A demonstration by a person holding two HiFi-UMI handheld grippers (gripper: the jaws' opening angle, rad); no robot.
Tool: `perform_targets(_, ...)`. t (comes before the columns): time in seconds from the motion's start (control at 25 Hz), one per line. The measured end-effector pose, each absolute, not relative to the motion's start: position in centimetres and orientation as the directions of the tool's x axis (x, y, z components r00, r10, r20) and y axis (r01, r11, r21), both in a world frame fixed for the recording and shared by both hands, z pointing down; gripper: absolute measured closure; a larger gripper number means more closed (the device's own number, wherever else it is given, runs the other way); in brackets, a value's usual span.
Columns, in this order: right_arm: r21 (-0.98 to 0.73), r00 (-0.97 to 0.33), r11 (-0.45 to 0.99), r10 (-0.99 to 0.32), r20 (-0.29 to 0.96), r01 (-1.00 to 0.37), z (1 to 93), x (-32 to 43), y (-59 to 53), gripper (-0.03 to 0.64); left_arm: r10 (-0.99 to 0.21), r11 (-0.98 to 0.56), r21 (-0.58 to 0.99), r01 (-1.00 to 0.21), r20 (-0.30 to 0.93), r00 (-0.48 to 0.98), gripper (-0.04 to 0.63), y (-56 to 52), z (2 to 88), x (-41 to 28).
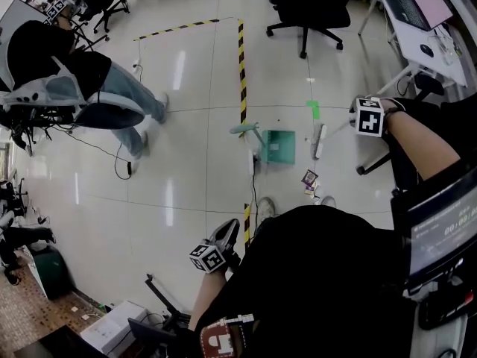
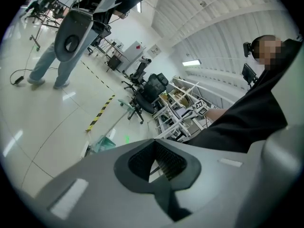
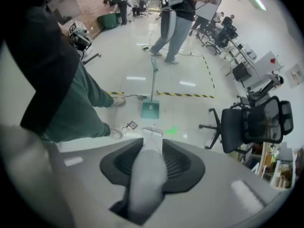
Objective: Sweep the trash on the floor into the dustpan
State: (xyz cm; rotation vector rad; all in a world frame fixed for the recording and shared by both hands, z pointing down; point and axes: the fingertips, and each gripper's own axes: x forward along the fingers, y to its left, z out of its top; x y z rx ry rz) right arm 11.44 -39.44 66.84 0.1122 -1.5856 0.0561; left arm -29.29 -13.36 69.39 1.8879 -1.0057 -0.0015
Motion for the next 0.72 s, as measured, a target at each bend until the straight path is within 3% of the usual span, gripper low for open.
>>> perform_targets(0.24,0.009,0.029,0.995,-0.012,1.0,0.103,69.3,6.6,-38.9,0.495,-0.656,-0.201,0.753,-0.627,0.372,0.657,0.595,-13.3,69.0,-29.1)
perform_targets(0.72,0.026,-0.321,0.996,0.003,0.947,0.086,67.4,-8.3,-38.5,0.492,-0.68,-0.158,0.749,-0.643,0.389,0.621,0.594,-12.4,68.7,-30.2)
